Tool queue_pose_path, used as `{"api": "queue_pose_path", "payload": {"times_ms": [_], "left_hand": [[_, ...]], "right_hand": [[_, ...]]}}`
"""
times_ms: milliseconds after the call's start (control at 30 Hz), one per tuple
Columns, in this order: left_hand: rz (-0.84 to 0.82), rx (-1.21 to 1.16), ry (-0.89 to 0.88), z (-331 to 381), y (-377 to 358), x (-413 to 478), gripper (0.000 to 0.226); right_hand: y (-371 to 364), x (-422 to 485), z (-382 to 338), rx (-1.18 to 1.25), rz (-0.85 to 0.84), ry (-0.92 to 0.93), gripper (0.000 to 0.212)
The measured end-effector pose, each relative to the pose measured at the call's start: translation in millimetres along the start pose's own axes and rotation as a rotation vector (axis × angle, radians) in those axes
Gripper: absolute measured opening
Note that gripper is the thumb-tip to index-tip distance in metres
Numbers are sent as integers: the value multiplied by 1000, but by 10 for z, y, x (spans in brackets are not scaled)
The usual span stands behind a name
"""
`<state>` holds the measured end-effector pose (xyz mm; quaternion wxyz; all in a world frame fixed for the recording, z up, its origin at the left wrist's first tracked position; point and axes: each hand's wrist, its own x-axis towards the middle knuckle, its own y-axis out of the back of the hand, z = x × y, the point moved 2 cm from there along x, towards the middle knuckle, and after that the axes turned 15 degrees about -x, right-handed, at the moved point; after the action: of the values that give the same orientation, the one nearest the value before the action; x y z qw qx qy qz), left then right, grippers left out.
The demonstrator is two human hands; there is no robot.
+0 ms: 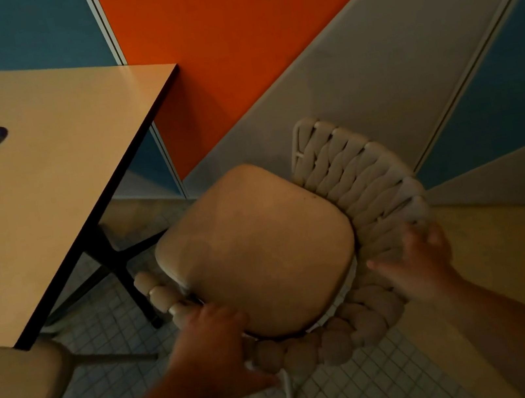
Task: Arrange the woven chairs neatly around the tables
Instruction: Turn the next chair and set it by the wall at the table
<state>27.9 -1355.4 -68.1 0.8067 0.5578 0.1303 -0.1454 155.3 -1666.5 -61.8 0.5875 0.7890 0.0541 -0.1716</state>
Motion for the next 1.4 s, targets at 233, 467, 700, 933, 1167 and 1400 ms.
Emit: {"api": "queue_pose_path", "payload": {"times_ms": [233,467,700,933,1167,1400], "left_hand": [[-50,149,-3,-540,231,179,111],[-9,67,-44,-497,178,202,100],[63,-23,7,-315,28,228,101],[109,-61,47,-36,-26,283,101],[150,-72,102,102,-124,424,100],[156,-78,157,348,-158,628,107]], "right_hand": [[-584,-104,-54,289,241,-228,83],[-515,8,-72,187,237,-253,81],[-340,296,-30,115,245,-198,81],[-160,644,-40,59,241,-135,77],[-55,947,-48,-16,233,-98,79],[102,1337,-58,-63,233,-27,73]]}}
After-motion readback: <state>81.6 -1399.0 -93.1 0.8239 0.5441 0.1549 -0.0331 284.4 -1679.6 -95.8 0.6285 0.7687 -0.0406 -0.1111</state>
